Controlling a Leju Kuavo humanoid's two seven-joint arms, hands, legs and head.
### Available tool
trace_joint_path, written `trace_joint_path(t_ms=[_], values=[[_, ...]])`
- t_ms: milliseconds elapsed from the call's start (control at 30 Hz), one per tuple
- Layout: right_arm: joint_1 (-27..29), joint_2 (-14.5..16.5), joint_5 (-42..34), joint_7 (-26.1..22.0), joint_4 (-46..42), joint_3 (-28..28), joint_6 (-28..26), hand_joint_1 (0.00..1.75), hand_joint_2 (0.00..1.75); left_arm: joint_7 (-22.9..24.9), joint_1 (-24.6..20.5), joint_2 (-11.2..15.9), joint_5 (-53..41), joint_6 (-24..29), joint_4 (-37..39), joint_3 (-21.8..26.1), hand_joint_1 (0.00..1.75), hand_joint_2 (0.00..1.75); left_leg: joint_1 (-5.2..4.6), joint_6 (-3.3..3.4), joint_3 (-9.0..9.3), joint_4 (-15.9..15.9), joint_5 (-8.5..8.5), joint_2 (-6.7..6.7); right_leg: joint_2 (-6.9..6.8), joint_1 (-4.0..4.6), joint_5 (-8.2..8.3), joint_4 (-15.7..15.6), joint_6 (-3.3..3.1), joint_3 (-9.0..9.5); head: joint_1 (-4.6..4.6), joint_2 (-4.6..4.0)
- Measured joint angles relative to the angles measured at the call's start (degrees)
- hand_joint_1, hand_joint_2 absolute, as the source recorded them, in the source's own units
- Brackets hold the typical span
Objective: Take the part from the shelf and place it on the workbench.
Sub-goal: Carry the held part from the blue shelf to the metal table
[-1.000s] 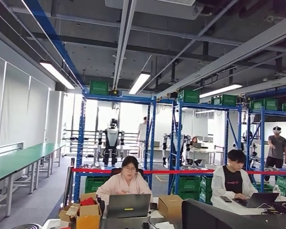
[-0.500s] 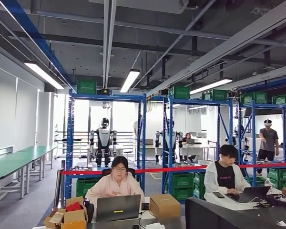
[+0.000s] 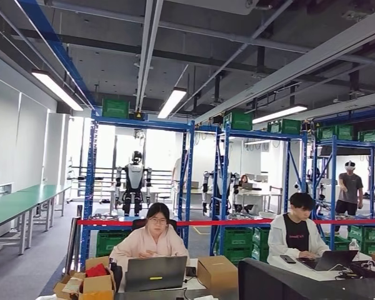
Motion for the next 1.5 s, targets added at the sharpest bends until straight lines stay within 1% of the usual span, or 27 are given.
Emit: trace_joint_path(t_ms=[33,67,133,167,200,267,333,400,500,533,567,667,700,833,900,933,1000,1033,1067,1100,1133,1200,1233,1300,1400,1433,1500], values=[[0.1,0.0,0.0,0.0,0.0,0.0,0.0,1.75,1.75,0.0,0.0,0.0,0.0,0.0,0.0,0.0,0.00,1.75,0.00,-0.05,0.51,0.0,-0.42,-0.01,-0.04,-0.03,0.47,2.0,0.01,-1.84,0.00,0.00],[0.2,0.0,0.0,0.0,0.0,0.0,0.0,1.75,1.75,0.0,0.1,0.0,0.0,0.0,0.0,0.0,0.00,1.75,-0.01,-0.14,1.15,0.0,-0.88,-0.04,-0.04,-0.03,2.20,1.6,-0.07,-2.58,0.00,0.00],[0.2,0.0,0.0,-0.1,0.0,0.0,0.0,1.75,1.75,0.0,0.1,0.0,0.0,0.0,0.0,0.0,0.00,1.75,-0.01,-0.37,2.64,-0.1,-1.90,-0.13,-0.05,0.09,7.99,-4.9,-0.57,-1.27,0.00,-0.01],[0.2,0.0,0.0,-0.1,0.0,0.0,0.0,1.75,1.75,0.0,0.1,0.0,0.0,0.0,0.0,0.0,0.00,1.75,-0.06,-0.54,3.20,-0.2,-2.32,-0.18,-0.08,0.29,10.15,-8.2,-0.94,-0.27,-0.01,-0.01],[0.2,0.0,0.0,-0.2,0.1,0.0,0.0,1.75,1.75,0.0,0.0,0.0,0.0,0.0,0.0,0.0,0.00,1.75,-0.07,-0.77,3.53,-0.3,-2.60,-0.22,-0.10,0.51,11.34,-10.6,-1.37,0.47,-0.02,0.02],[0.1,0.0,0.0,-0.2,0.1,0.0,0.0,1.75,1.75,-0.1,-0.1,0.0,0.0,0.0,0.0,0.0,0.00,1.75,-0.12,-1.35,3.66,-0.8,-2.85,-0.21,-0.11,0.87,11.02,-11.9,-2.19,0.88,-0.05,0.04],[0.1,0.0,0.0,-0.2,0.0,0.0,0.0,1.75,1.75,-0.1,-0.2,0.0,0.0,-0.1,0.0,0.0,0.00,1.75,-0.22,-1.96,3.96,-1.2,-3.18,-0.06,-0.10,0.70,10.34,-13.3,-2.81,1.57,-0.07,0.04],[0.1,0.0,0.0,-0.3,-0.1,0.0,0.0,1.75,1.75,-0.2,-0.3,0.0,0.0,-0.1,0.0,0.0,0.00,1.75,-0.33,-2.24,2.92,1.4,-4.65,0.00,-0.15,0.38,9.96,-14.7,-3.25,2.82,-0.06,0.03],[0.1,0.2,0.0,-0.3,-0.1,0.0,0.0,1.75,1.75,-0.3,-0.3,0.1,0.0,-0.1,0.0,0.0,0.00,1.75,-0.33,-2.42,-3.63,12.2,-8.12,-0.03,-0.09,0.40,9.09,-15.1,-3.75,4.18,-0.04,0.00],[0.2,0.2,0.0,-0.3,0.0,0.0,0.1,1.75,1.75,-0.3,-0.1,0.1,0.0,-0.1,0.0,0.0,0.00,1.75,-0.33,-2.51,-5.44,14.4,-7.95,-0.03,0.00,0.46,8.66,-15.1,-3.79,4.69,-0.04,0.00],[0.4,0.2,0.0,-0.3,0.0,0.0,0.1,1.75,1.75,-0.3,0.0,0.1,0.0,-0.1,0.0,0.0,0.00,1.75,-0.32,-2.56,-6.32,14.6,-6.52,-0.03,0.11,0.50,8.18,-15.1,-3.77,5.36,-0.04,0.00],[0.6,0.2,0.0,-0.3,0.1,-0.1,0.2,1.75,1.75,-0.3,0.1,0.2,-0.1,-0.2,0.0,0.0,0.00,1.75,-0.45,-2.20,-4.18,6.0,1.42,-0.08,0.34,0.57,6.34,-15.1,-3.28,7.87,-0.06,-0.01],[0.6,0.2,-0.1,-0.3,0.1,-0.1,0.2,1.75,1.75,-0.3,0.1,0.2,-0.1,-0.2,0.0,-0.1,0.00,1.75,-0.59,-1.93,-3.25,3.5,2.66,-0.11,0.43,0.61,5.85,-15.0,-2.98,8.30,-0.07,0.01],[0.7,0.2,-0.2,-0.3,0.2,-0.3,0.3,1.75,1.75,-0.4,0.0,0.3,-0.2,-0.2,0.0,-0.1,0.00,1.75,-0.73,-0.89,-2.10,0.7,1.40,-0.28,0.51,0.62,5.09,-15.0,-1.89,8.15,-0.08,0.04],[0.7,0.2,-0.2,-0.4,0.1,-0.5,0.3,1.75,1.75,-0.5,0.0,0.3,-0.2,-0.2,0.0,-0.1,0.00,1.75,-0.31,-0.45,-1.32,0.0,1.17,-0.31,0.36,0.53,4.00,-12.8,-1.20,7.27,-0.08,0.04],[0.7,0.1,-0.2,-0.5,0.1,-0.6,0.3,1.75,1.75,-0.6,0.0,0.3,-0.2,-0.2,0.0,-0.1,0.00,1.75,-0.16,-0.26,-0.83,-0.2,0.97,-0.30,0.28,0.38,2.88,-9.9,-0.83,5.70,-0.08,0.03],[0.8,0.1,-0.2,-0.6,0.2,-0.8,0.3,1.75,1.75,-0.6,-0.2,0.3,-0.3,-0.3,0.0,-0.1,0.00,1.75,-0.03,-0.08,0.10,-0.4,0.31,-0.29,0.09,0.01,0.56,-1.8,-0.21,0.73,-0.09,0.01],[0.9,0.1,-0.2,-0.6,0.2,-0.9,0.3,1.75,1.75,-0.6,-0.2,0.3,-0.3,-0.3,0.0,-0.1,0.00,1.75,0.02,-0.15,0.66,-0.4,-0.14,-0.30,0.02,-0.15,0.40,1.1,0.00,-1.50,-0.09,0.01],[0.9,0.1,-0.2,-0.6,0.2,-1.0,0.3,1.75,1.75,-0.6,-0.1,0.3,-0.3,-0.3,0.0,-0.1,0.00,1.75,0.09,-0.29,1.32,-0.4,-0.64,-0.32,-0.02,-0.26,1.46,2.0,0.15,-2.78,-0.09,0.00],[1.0,0.1,-0.2,-0.6,0.3,-1.0,0.3,1.75,1.75,-0.6,0.0,0.3,-0.3,-0.3,0.0,-0.1,0.00,1.75,0.17,-0.46,2.13,-0.4,-1.19,-0.35,-0.04,-0.33,3.78,0.4,0.21,-2.89,-0.09,0.00],[0.9,0.1,-0.2,-0.6,0.2,-1.0,0.3,1.75,1.75,-0.6,0.0,0.3,-0.3,-0.3,0.0,-0.1,0.00,1.75,0.25,-0.65,3.01,-0.4,-1.79,-0.37,-0.06,-0.35,6.91,-3.2,0.21,-2.08,-0.09,0.00],[0.9,0.1,-0.2,-0.6,0.3,-1.1,0.3,1.75,1.75,-0.6,-0.1,0.3,-0.3,-0.3,0.0,-0.1,0.00,1.75,0.27,-1.12,4.28,-0.6,-2.76,-0.41,-0.12,-0.12,10.88,-9.4,-0.21,-0.01,-0.08,0.01],[0.9,0.1,-0.2,-0.6,0.3,-1.2,0.3,1.75,1.75,-0.6,-0.2,0.3,-0.3,-0.3,0.0,-0.2,0.00,1.75,0.22,-1.42,4.54,-0.8,-3.06,-0.43,-0.14,0.04,11.29,-11.1,-0.62,0.62,-0.06,0.03],[0.9,0.1,-0.3,-0.7,0.3,-1.3,0.4,1.75,1.75,-0.7,-0.3,0.3,-0.4,-0.4,0.0,-0.2,0.00,1.75,0.12,-2.08,4.65,-1.3,-3.32,-0.36,-0.12,0.30,10.31,-12.1,-1.53,1.00,-0.03,0.06],[0.9,0.1,-0.3,-0.8,0.2,-1.4,0.5,1.75,1.75,-0.9,-0.5,0.3,-0.6,-0.6,0.0,-0.4,0.00,1.75,0.15,-2.75,4.38,0.0,-4.57,-0.19,-0.09,-0.02,9.61,-13.5,-2.57,2.23,-0.03,0.05],[0.8,0.1,-0.4,-0.8,0.2,-1.5,0.6,1.75,1.75,-1.0,-0.6,0.3,-0.7,-0.7,0.0,-0.5,0.00,1.75,0.13,-2.79,3.08,2.7,-5.71,-0.19,-0.14,-0.10,9.43,-13.9,-2.89,2.80,-0.03,0.04],[0.8,0.1,-0.4,-0.9,0.2,-1.5,0.8,1.75,1.75,-1.1,-0.6,0.3,-0.7,-0.7,0.0,-0.7,0.00,1.75,-0.05,-2.77,-1.64,10.5,-8.17,-0.19,-0.20,0.06,8.81,-14.1,-3.40,3.63,-0.02,0.02]])
